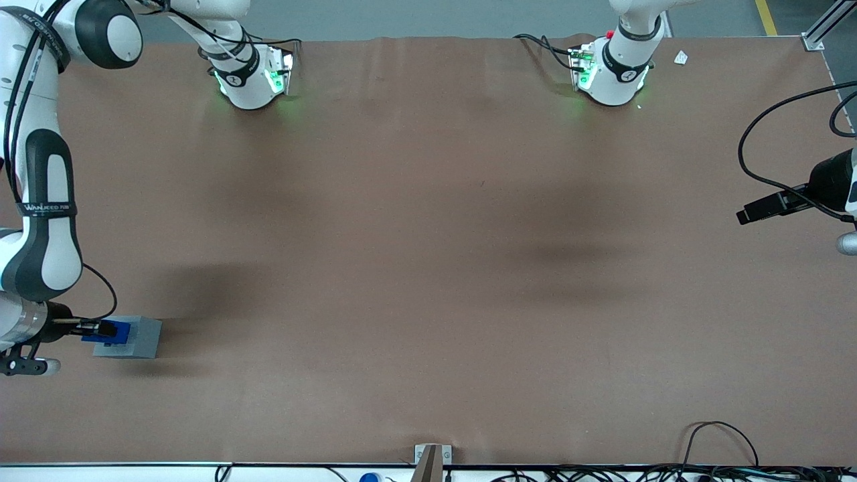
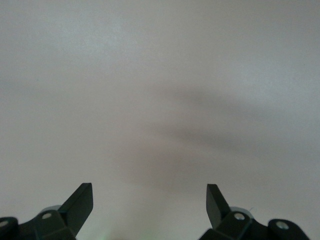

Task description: Insert blue part into gray base with right arm

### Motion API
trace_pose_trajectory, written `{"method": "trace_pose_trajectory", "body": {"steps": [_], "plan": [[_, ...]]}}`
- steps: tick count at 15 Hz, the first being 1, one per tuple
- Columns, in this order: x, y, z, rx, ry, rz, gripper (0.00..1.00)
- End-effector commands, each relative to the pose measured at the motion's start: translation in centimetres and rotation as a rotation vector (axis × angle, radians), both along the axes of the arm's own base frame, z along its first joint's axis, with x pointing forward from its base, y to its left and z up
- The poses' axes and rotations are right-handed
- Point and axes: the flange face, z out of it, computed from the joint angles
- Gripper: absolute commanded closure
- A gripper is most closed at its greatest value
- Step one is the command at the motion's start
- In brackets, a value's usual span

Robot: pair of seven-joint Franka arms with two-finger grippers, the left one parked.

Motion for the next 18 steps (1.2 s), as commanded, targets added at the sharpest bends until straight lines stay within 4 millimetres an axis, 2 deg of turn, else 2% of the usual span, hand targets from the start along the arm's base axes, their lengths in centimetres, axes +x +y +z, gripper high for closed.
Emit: {"method": "trace_pose_trajectory", "body": {"steps": [1, 8, 16, 18], "plan": [[-0.6, -0.2, -1.2, 0.015, 0.018, 0.003, 1.00], [-0.4, -0.2, -2.5, 0.005, 0.011, 0.014, 1.00], [0.1, 0.0, -3.0, -0.011, -0.018, 0.024, 1.00], [-0.1, -0.2, -3.9, -0.009, -0.009, 0.032, 0.99]]}}
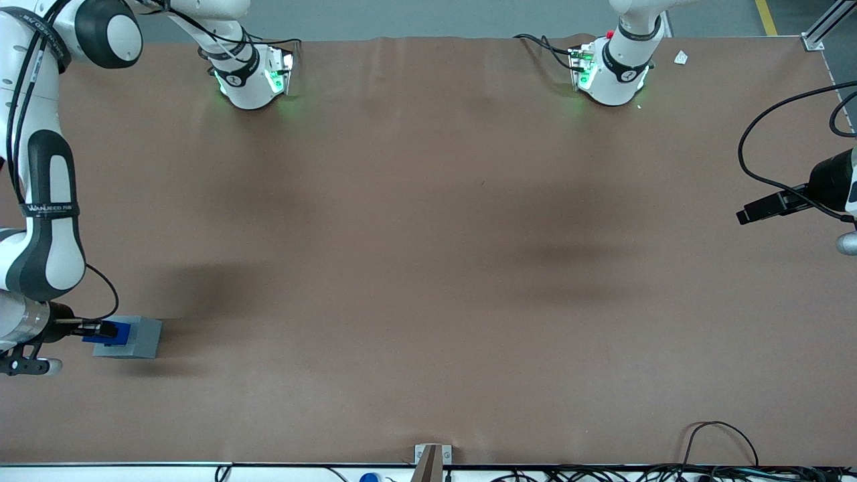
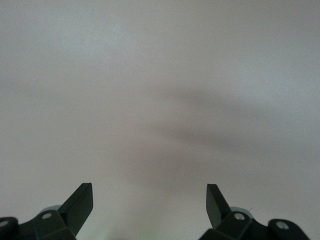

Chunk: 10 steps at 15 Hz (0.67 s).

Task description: Insert blue part into gray base with right arm

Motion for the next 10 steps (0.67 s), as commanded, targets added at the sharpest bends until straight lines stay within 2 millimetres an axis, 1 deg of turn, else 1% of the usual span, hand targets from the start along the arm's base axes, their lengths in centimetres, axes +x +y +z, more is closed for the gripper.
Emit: {"method": "trace_pose_trajectory", "body": {"steps": [1, 2, 4, 5, 6, 7, 8, 10], "plan": [[-0.2, -0.3, -3.2, 0.000, 0.011, 0.034, 0.99], [-0.2, -0.4, -3.9, 0.002, 0.018, 0.038, 0.99], [-0.1, -0.2, -4.0, 0.000, 0.013, 0.043, 0.97], [0.0, -0.1, -3.9, 0.001, 0.011, 0.039, 0.84], [0.1, 0.4, -3.8, 0.001, 0.009, 0.041, 0.42], [0.1, 0.3, -3.5, 0.003, 0.004, 0.034, 0.00], [0.2, 0.2, -2.8, 0.005, -0.001, 0.036, 0.00], [0.3, 0.2, 0.0, 0.008, -0.028, 0.034, 0.00]]}}
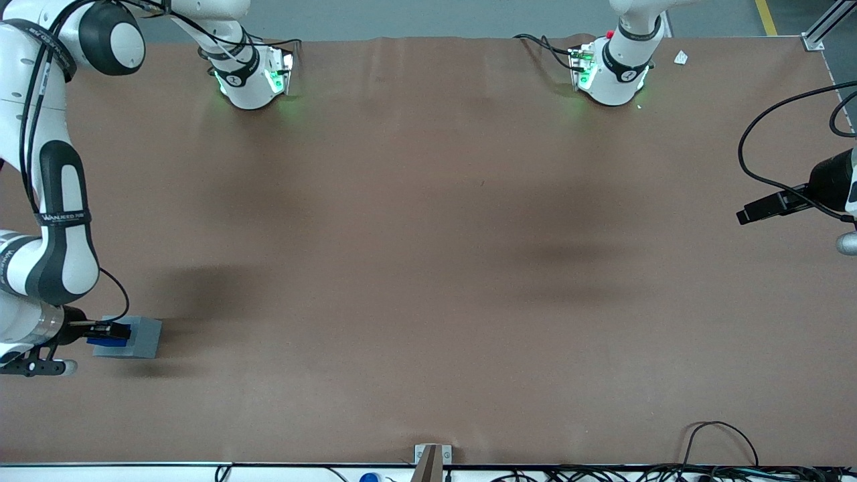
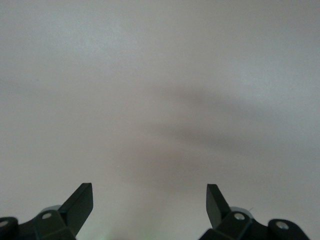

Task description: Insert blue part into gray base with right arm

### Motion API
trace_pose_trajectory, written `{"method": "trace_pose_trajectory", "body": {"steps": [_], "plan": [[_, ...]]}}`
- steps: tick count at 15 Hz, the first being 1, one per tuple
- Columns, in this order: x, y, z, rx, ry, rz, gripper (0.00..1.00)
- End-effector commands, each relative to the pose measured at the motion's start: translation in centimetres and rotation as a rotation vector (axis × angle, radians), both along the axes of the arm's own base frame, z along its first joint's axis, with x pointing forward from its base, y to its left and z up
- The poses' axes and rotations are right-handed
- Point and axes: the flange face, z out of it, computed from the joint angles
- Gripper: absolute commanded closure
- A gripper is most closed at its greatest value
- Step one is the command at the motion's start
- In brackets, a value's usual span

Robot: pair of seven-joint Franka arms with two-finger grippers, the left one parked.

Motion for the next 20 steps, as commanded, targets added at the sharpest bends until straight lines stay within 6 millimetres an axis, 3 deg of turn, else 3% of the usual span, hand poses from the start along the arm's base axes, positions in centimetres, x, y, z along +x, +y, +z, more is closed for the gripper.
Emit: {"method": "trace_pose_trajectory", "body": {"steps": [1, 3, 5, 7, 9, 12, 14, 17, 20], "plan": [[0.0, 0.6, 4.1, 0.012, -0.016, 0.015, 0.00], [-0.9, 1.8, 10.5, 0.008, -0.008, 0.024, 0.00], [-1.9, 4.7, 17.5, -0.010, -0.048, 0.058, 0.00], [-4.1, 6.7, 22.4, 0.006, -0.005, 0.025, 0.00], [-6.2, 11.1, 27.4, -0.001, 0.015, 0.024, 0.00], [-10.6, 14.9, 34.6, -0.034, 0.019, 0.025, 0.00], [-14.0, 16.8, 36.4, -0.054, 0.014, 0.045, 0.00], [-18.1, 17.7, 35.7, -0.056, -0.074, 0.046, 0.00], [-18.4, 17.6, 36.1, -0.054, -0.098, 0.030, 0.00]]}}
